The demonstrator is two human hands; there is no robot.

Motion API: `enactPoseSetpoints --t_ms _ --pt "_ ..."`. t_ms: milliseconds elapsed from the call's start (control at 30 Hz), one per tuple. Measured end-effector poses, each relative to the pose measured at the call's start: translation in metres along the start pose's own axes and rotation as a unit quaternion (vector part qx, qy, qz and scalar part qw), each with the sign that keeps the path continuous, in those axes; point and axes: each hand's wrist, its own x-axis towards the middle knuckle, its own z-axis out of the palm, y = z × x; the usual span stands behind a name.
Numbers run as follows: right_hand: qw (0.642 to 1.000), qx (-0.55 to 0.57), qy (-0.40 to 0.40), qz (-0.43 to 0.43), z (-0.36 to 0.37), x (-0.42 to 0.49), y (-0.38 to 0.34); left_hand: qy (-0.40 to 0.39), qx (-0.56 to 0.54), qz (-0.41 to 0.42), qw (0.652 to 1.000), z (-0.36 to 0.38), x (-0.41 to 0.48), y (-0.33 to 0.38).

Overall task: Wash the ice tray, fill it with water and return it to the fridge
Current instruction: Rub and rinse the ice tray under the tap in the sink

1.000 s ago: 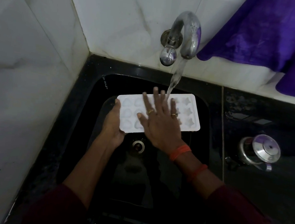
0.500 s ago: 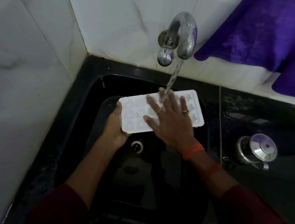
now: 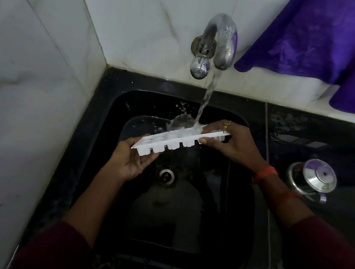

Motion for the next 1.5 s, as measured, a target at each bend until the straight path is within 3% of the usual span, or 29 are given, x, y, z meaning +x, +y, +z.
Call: enactPoseSetpoints --t_ms 167,300,533,667,800,967,1100,1300,1500 --pt "0.992 0.029 0.008 0.126 0.007 0.006 0.019 0.016 0.18 -0.012 0.983 -0.007 0.006 -0.003" --pt "0.978 0.033 0.045 0.201 0.008 0.012 0.034 0.055 0.265 0.021 0.963 -0.001 0.007 -0.012" --pt "0.95 0.035 0.073 0.301 0.023 0.021 0.048 0.03 0.185 0.113 0.976 0.016 0.02 -0.02" --pt "0.937 -0.057 0.073 0.336 0.035 0.018 0.053 0.018 0.135 0.11 0.984 0.026 0.019 -0.025" --pt "0.926 -0.178 0.103 0.317 0.058 0.008 0.046 0.064 0.14 0.142 0.978 0.031 0.021 -0.031" --pt "0.913 -0.337 0.088 0.214 0.09 -0.003 0.032 0.119 0.146 0.153 0.97 0.036 0.026 -0.039" --pt "0.917 -0.371 0.051 0.136 0.118 -0.001 0.011 0.125 0.151 0.145 0.97 0.041 0.026 -0.045" --pt "0.928 -0.369 -0.008 0.06 0.155 -0.001 -0.025 0.071 0.115 0.131 0.982 0.041 0.025 -0.054" --pt "0.928 -0.367 -0.048 0.05 0.129 -0.008 -0.002 0.132 0.148 0.174 0.965 0.025 0.026 -0.046"
